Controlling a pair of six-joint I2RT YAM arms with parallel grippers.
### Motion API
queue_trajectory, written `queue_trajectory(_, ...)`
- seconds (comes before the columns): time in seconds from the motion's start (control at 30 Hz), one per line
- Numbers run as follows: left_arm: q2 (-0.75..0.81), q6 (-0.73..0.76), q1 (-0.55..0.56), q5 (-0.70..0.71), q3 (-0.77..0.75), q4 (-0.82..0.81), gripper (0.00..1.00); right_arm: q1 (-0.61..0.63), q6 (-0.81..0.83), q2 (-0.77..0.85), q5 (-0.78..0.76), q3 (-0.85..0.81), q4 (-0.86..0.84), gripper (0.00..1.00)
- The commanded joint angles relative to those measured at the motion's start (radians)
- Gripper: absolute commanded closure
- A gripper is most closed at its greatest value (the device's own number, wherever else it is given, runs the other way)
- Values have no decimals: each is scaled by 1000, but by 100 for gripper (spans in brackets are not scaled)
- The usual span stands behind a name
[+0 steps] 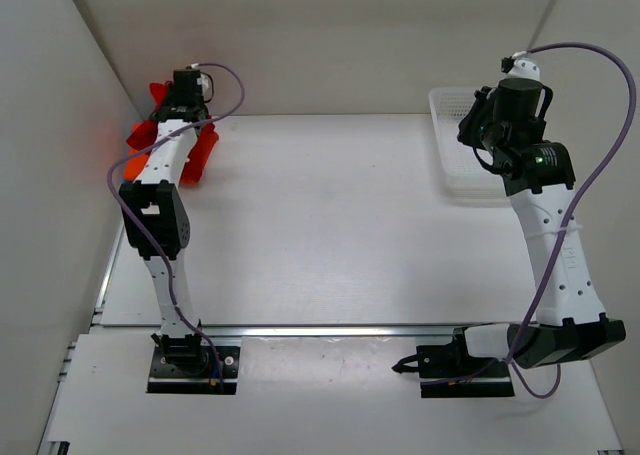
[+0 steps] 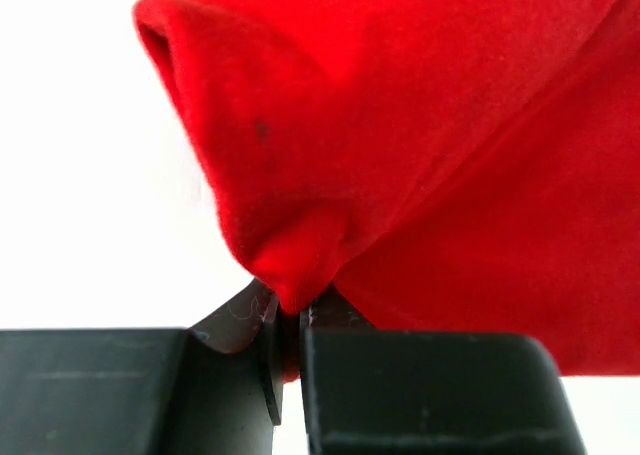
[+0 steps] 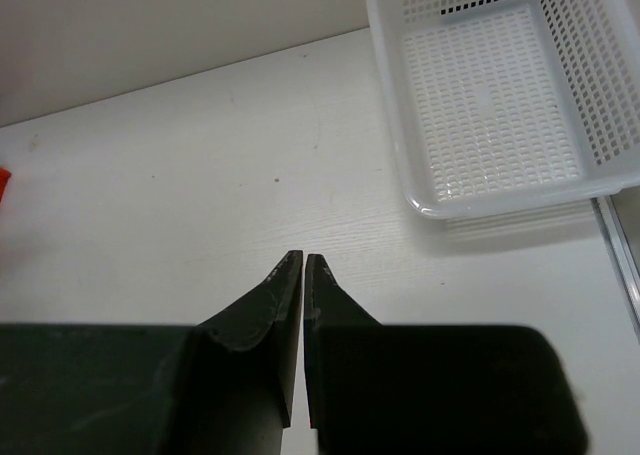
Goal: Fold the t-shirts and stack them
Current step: Put the neatly folded tshirt into the corner of the board with the left arm
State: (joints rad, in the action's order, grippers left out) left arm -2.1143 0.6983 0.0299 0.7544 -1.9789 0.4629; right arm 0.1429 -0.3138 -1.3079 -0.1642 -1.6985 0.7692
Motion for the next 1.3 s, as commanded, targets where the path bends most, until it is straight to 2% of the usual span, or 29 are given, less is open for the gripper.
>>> queue_trajectory(0.0,18,-13,-65,29,1,-36,100,23,24,-20,-8,-49,-54,97)
queue_trajectory(0.1,-27,-26,-90,48,34,-55,100,52,38,-34,-23,-84,-47,97)
queue_trajectory(0.27,-125,-77,-136,22,-72,-4,100,67,47,-53,-31,-113,-28,96)
queue_trajectory(0.33,-151,-54,-133,43,-66,-38,90,69,45,-51,-31,-116,-31,97)
queue_trajectory(0.4,-171,-43,-139,85,-58,-78,54,78,50,-47,-32,-116,-33,96)
queue_trajectory(0.43,-185,-37,-134,106,-73,-90,45,87,51,-51,-31,-112,-36,96)
queue_trajectory(0.47,-191,-31,-139,135,-87,-107,19,95,56,-44,-34,-112,-41,96)
queue_trajectory(0.5,-188,-23,-142,157,-84,-116,2,101,58,-48,-35,-112,-38,96)
queue_trajectory(0.63,-148,33,-140,203,-89,-210,2,116,51,-48,-37,-116,-41,96)
queue_trajectory(0.77,-99,-6,-128,152,-84,-158,1,130,47,-51,-34,-99,-47,95)
queue_trajectory(0.83,-90,-48,-108,100,-80,-121,1,132,47,-47,-31,-101,-45,95)
queue_trajectory(0.97,-98,-189,-65,-36,-156,101,2,135,53,-54,-21,-95,-59,95)
queue_trajectory(1.03,-87,-297,-41,-177,-199,239,1,141,48,-50,-12,-70,-65,95)
queue_trajectory(1.1,-34,-374,8,-326,-219,310,1,129,47,-48,5,-72,-64,95)
queue_trajectory(1.13,-18,-419,40,-449,-213,327,1,124,47,-54,8,-81,-61,95)
queue_trajectory(1.17,29,-442,63,-574,-178,342,1,116,62,-59,11,-101,-50,95)
queue_trajectory(1.2,81,-469,86,-640,-129,350,1,112,61,-79,12,-121,-24,95)
queue_trajectory(1.27,140,-452,193,-795,-60,381,1,94,81,-96,11,-153,31,94)
